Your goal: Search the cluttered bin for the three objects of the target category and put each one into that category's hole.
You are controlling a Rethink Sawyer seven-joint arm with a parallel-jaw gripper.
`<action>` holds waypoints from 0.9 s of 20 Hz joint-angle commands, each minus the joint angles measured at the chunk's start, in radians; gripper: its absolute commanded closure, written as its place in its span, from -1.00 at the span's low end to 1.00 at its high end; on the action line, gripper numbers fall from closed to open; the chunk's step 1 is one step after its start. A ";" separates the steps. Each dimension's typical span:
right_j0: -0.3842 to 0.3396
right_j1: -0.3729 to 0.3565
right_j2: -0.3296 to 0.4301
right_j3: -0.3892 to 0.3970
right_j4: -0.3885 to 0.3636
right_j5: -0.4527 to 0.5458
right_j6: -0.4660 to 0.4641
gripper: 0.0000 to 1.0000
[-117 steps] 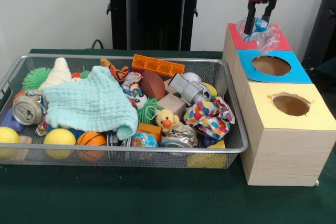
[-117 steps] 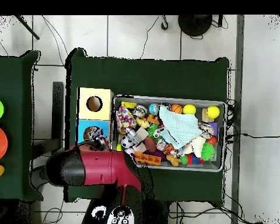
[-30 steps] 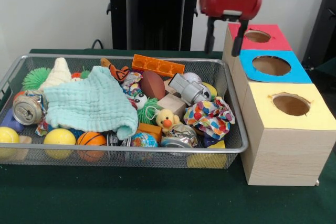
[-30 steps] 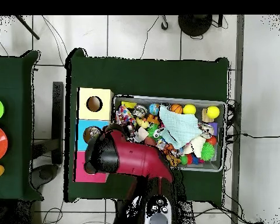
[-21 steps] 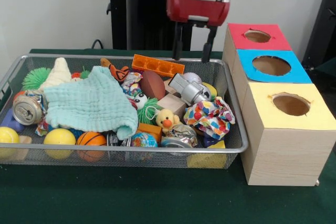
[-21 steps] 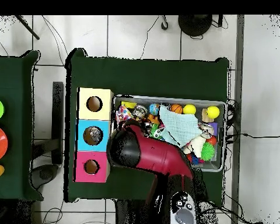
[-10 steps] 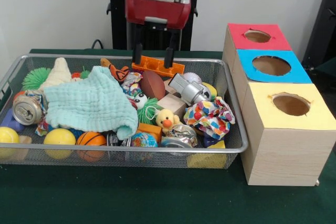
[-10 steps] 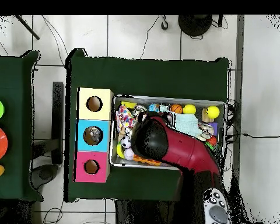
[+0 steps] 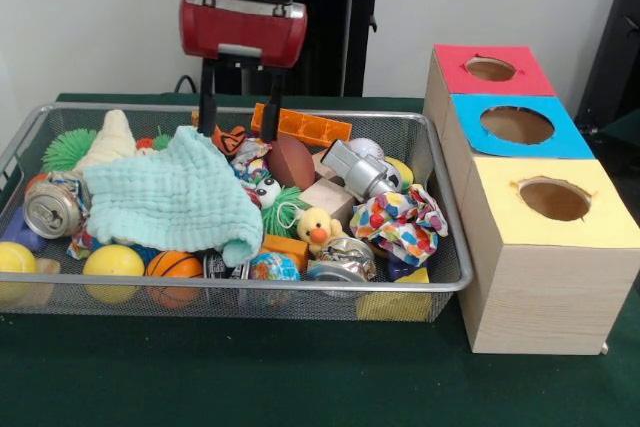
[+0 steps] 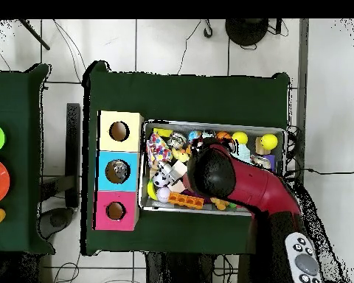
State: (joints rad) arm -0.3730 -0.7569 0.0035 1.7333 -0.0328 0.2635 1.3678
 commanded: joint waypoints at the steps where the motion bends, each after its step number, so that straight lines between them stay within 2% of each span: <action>1: -0.085 0.071 0.182 -0.014 -0.147 0.016 -0.085 -1.00; 7: -0.144 0.110 0.229 -0.031 -0.231 -0.002 -0.090 -1.00; 11: -0.172 0.162 0.251 -0.055 -0.295 -0.025 -0.090 -1.00; 18: -0.192 0.235 0.265 -0.093 -0.398 -0.051 -0.070 -1.00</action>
State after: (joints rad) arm -0.5364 -0.6023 0.1501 1.6989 -0.3177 0.2627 1.3678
